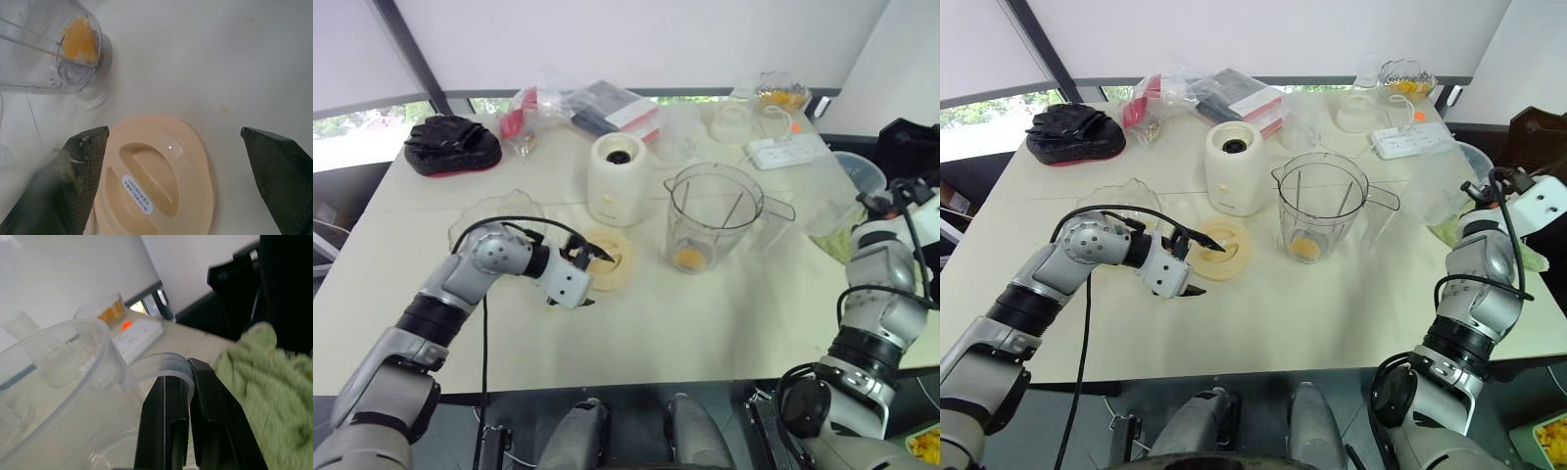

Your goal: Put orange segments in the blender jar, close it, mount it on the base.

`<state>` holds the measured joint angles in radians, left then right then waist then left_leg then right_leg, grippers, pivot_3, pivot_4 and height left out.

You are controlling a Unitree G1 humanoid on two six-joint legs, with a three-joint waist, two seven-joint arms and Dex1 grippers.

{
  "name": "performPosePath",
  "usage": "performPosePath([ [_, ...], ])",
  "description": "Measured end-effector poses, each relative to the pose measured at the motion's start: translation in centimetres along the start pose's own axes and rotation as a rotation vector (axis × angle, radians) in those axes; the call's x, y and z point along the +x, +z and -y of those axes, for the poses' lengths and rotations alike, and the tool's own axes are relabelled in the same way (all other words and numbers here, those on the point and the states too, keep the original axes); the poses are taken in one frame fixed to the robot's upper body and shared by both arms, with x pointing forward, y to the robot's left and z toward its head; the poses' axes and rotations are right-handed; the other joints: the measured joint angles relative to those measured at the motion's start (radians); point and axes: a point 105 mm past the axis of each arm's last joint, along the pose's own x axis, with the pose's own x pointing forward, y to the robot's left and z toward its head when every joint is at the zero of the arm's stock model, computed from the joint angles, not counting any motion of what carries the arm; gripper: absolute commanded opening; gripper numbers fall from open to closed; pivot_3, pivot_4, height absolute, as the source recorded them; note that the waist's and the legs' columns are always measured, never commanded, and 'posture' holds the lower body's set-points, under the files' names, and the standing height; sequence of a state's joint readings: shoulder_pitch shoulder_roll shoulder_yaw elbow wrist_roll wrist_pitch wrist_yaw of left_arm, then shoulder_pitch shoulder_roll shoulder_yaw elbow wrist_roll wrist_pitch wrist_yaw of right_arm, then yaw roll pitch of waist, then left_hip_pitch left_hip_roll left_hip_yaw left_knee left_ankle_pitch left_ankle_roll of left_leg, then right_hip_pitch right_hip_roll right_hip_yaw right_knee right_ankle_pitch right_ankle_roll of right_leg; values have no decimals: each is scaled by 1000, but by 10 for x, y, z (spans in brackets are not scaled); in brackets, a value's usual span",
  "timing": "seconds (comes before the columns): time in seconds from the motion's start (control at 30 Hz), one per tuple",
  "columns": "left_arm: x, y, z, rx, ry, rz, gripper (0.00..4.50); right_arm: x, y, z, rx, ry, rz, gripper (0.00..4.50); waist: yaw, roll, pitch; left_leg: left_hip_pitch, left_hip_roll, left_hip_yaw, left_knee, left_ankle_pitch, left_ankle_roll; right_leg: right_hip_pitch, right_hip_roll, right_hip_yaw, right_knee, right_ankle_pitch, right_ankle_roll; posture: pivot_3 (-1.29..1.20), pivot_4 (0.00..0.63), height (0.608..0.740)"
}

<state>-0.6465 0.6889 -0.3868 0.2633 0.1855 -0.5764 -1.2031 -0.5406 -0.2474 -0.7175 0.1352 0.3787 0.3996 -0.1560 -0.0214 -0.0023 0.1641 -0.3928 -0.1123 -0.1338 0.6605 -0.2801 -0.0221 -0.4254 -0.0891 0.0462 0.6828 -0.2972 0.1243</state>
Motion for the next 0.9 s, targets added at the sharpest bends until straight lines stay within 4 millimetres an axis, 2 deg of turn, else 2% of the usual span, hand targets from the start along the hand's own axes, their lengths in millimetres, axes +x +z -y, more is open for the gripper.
performPosePath([
  [0.23, -1, -1, -2, 15, -8, -10, 4500, 2, -18, 6, 36, -41, -18, 33, -1, 0, 0, 0, 0, 0, 0, 0, 0, 0, 0, 0, 0, 0, 0, 0, 150, 740],
  [0.6, -3, -4, 0, 16, -22, -29, 4500, 3, -36, 10, 51, -66, -38, 33, -19, 0, 0, 0, 0, 0, 0, 0, 0, 0, 0, 0, 0, 0, 0, 0, 150, 740],
  [0.9, -2, -3, 1, 23, -30, -29, 4500, 1, -51, 21, 35, -94, -56, 33, -24, 0, 0, 0, 0, 0, 0, 0, 0, 0, 0, 0, 0, 0, 0, 0, 150, 740],
])
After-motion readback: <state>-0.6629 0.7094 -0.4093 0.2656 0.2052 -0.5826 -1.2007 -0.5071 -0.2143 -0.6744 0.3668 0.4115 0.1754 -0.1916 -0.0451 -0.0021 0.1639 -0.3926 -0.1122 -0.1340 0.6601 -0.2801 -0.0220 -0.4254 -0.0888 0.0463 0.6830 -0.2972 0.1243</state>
